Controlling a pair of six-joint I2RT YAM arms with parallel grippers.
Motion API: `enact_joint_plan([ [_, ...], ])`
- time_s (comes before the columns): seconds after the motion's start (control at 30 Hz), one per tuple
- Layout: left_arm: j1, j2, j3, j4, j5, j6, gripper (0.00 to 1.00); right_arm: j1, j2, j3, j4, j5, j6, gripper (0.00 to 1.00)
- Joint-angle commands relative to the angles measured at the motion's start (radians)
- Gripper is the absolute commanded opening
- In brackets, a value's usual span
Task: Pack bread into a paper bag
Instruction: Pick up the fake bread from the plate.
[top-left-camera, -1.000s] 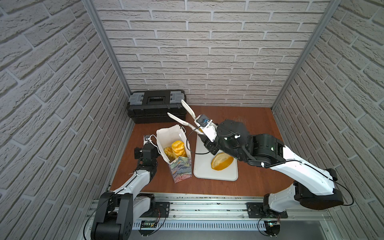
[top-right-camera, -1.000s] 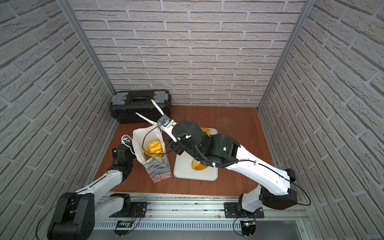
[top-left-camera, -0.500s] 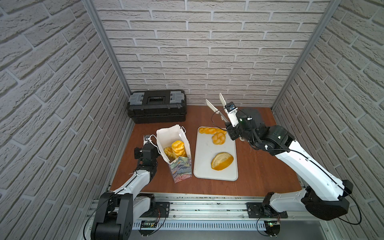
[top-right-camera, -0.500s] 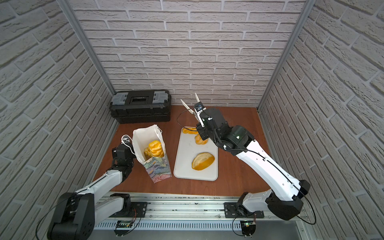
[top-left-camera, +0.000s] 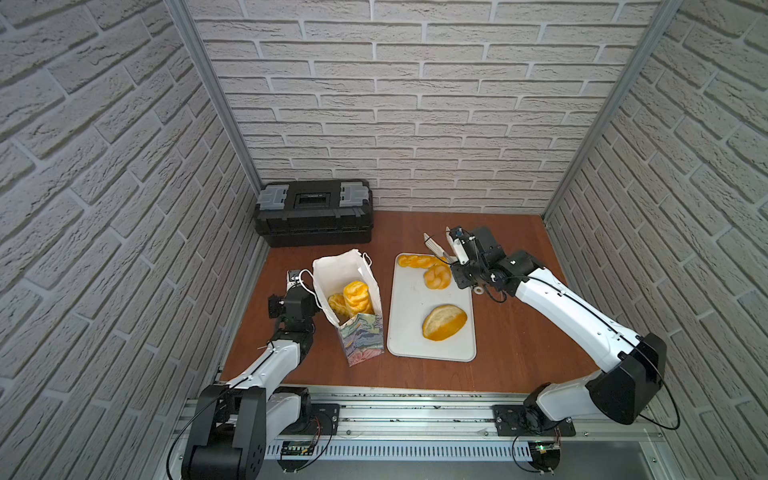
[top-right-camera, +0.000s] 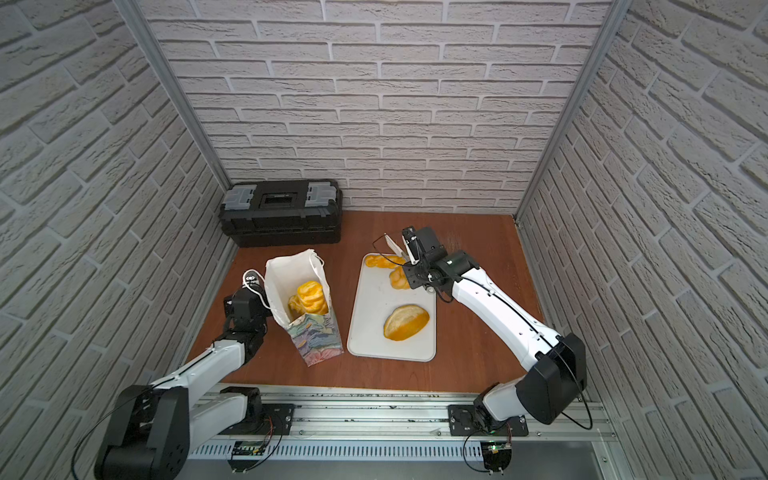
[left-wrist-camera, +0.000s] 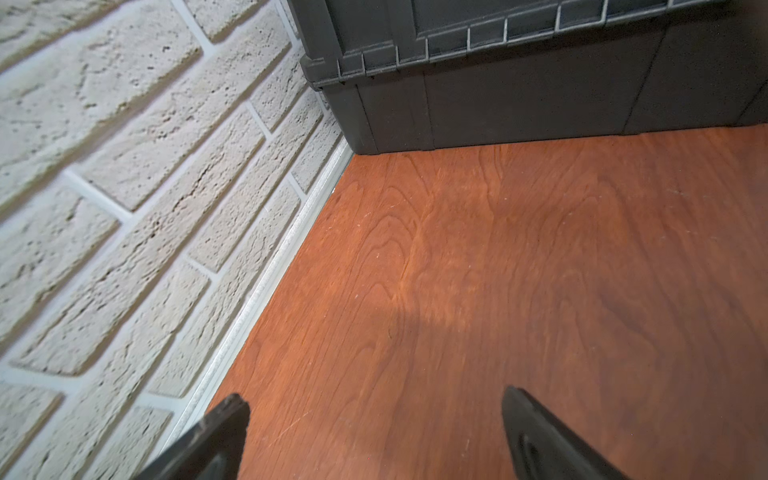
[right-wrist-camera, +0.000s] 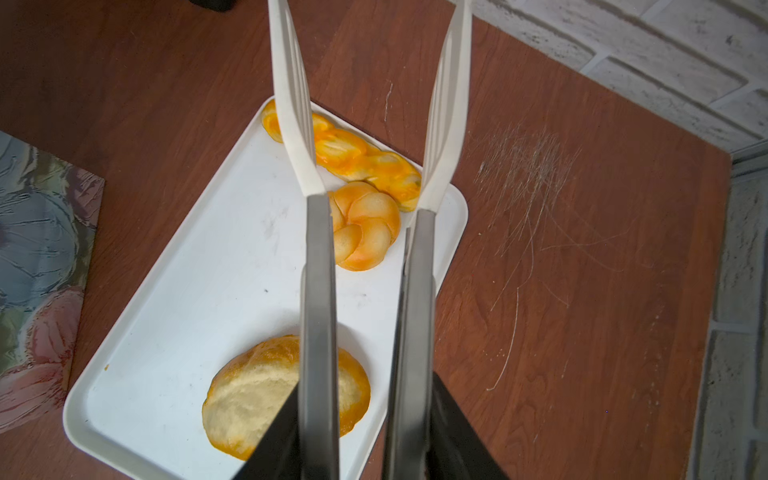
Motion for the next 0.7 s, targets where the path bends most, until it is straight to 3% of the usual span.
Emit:
enact_joint_plan([
  [0.0, 0.005, -0.011, -0.012, 0.034, -0.012, -0.014, 0.98, -0.019, 0.044, -0.016, 0.078, -0.086, 0.023, 0.44],
  [0.23, 0.008, -0.012, -0.013, 0.035, -0.014, -0.012, 0.98, -0.041, 0.139, -0.037, 0.086, -0.135, 0.033, 0.45],
  [0.67, 0.008, -0.003, -0.01, 0.034, -0.012, -0.01, 0.98, -0.05, 0.12, -0.112, 0.086, -0.141, 0.063, 0.53],
])
